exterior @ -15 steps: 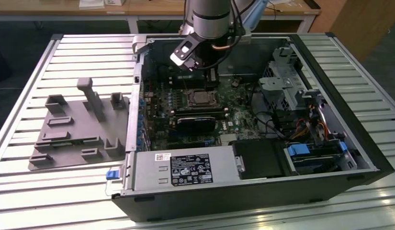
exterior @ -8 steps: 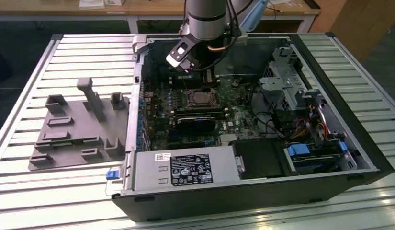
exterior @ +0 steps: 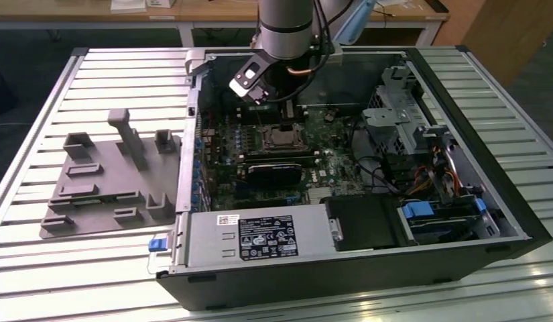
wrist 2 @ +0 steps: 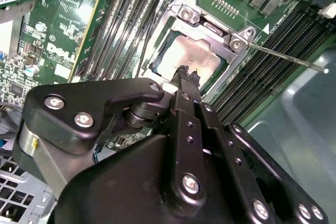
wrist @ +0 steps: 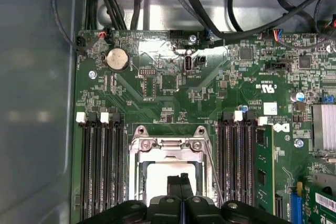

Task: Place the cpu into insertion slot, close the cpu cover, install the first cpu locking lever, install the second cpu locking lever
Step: 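Close the cpu cover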

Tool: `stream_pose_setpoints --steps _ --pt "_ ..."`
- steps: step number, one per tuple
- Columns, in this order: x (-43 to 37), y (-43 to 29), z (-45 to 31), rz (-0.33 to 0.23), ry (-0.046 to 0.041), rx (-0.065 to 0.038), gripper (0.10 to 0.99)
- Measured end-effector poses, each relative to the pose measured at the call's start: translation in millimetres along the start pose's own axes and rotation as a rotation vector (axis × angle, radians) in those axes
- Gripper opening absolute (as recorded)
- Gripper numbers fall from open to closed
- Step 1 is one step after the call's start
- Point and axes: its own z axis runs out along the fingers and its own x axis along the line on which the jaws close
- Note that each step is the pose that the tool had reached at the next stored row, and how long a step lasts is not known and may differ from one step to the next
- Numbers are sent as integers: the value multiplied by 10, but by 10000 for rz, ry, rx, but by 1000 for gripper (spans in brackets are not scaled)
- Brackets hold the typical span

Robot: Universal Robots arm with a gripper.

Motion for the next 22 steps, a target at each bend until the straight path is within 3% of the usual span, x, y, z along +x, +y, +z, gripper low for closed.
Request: stream_pose_setpoints --steps 5,22 --pt "0 -2 1 -142 10 -1 102" --pt "0 -3 25 -3404 169 -36 102"
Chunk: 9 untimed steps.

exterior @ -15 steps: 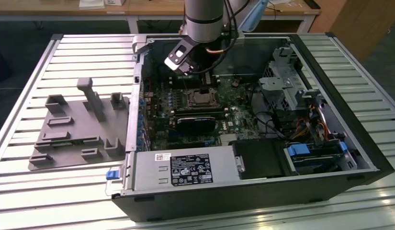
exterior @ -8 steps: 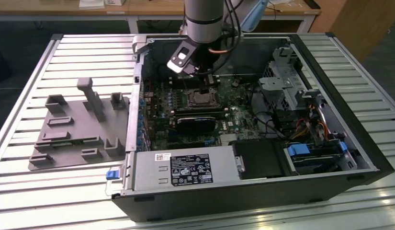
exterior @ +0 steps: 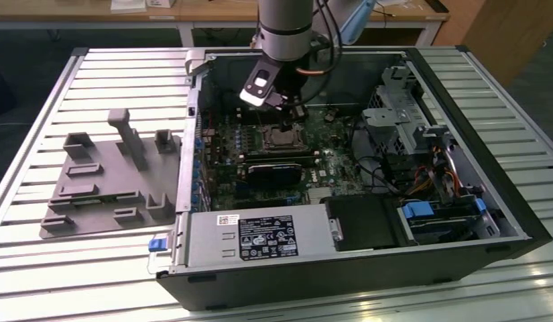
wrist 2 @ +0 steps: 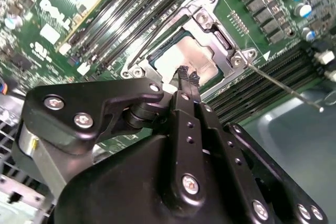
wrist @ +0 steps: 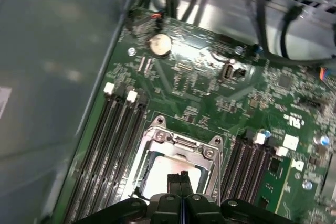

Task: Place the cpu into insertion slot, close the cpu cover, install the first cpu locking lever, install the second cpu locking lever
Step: 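Close the cpu cover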

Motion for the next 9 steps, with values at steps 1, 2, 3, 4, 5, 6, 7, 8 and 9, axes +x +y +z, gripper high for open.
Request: stream_pose_setpoints --steps 1,2,3,4,5,6,7,8,9 --pt "0 0 1 -179 8 -1 102" --pt "0 0 2 -360 16 -3 102" --pt "0 -1 3 -555 26 -5 102" --pt "0 0 5 -736 36 -8 102" --pt "0 -1 7 -1094 54 -11 102" --pt "0 -1 8 -1274 63 -13 102" --pt "0 -1 9 -1453 72 -15 102" --pt "0 -1 10 -1634 81 -17 102" --pt "0 -1 11 -1812 91 -20 102"
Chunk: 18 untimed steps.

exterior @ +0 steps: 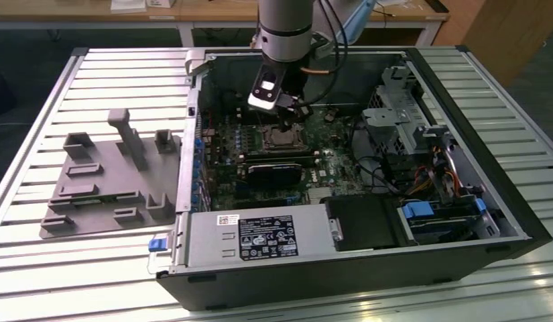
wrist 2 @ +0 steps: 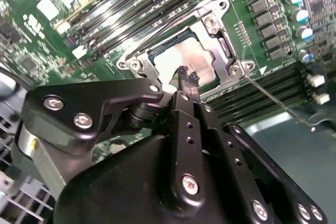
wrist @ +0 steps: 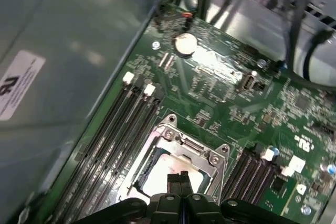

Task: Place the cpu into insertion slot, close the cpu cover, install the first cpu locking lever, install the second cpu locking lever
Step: 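Close the cpu cover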

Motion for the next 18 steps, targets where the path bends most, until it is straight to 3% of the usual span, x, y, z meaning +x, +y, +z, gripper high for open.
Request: stream_pose_setpoints --steps 18 --pt "0 -1 10 -3283 183 -46 102"
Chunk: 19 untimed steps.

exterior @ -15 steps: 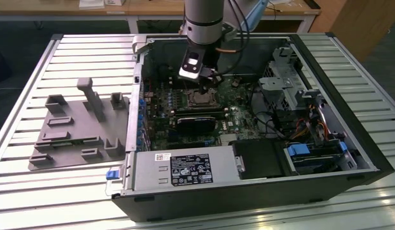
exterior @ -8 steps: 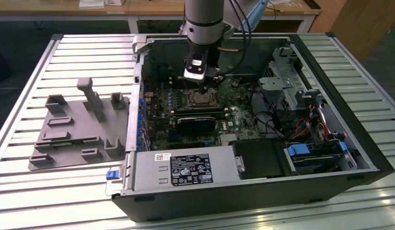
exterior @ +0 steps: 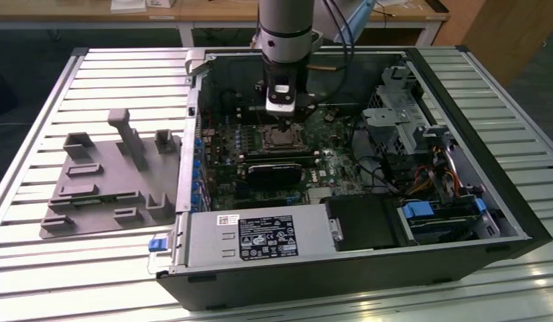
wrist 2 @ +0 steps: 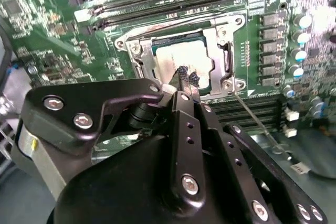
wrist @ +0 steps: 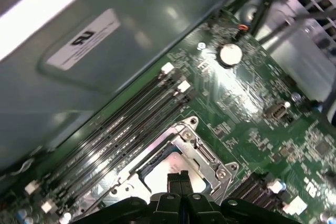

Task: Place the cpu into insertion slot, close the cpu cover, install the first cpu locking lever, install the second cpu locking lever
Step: 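Close the cpu cover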

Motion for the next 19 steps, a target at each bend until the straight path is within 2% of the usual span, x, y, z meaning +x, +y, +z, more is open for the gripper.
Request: stream_pose_setpoints --steps 19 --pt "0 -1 11 -3441 212 -75 102"
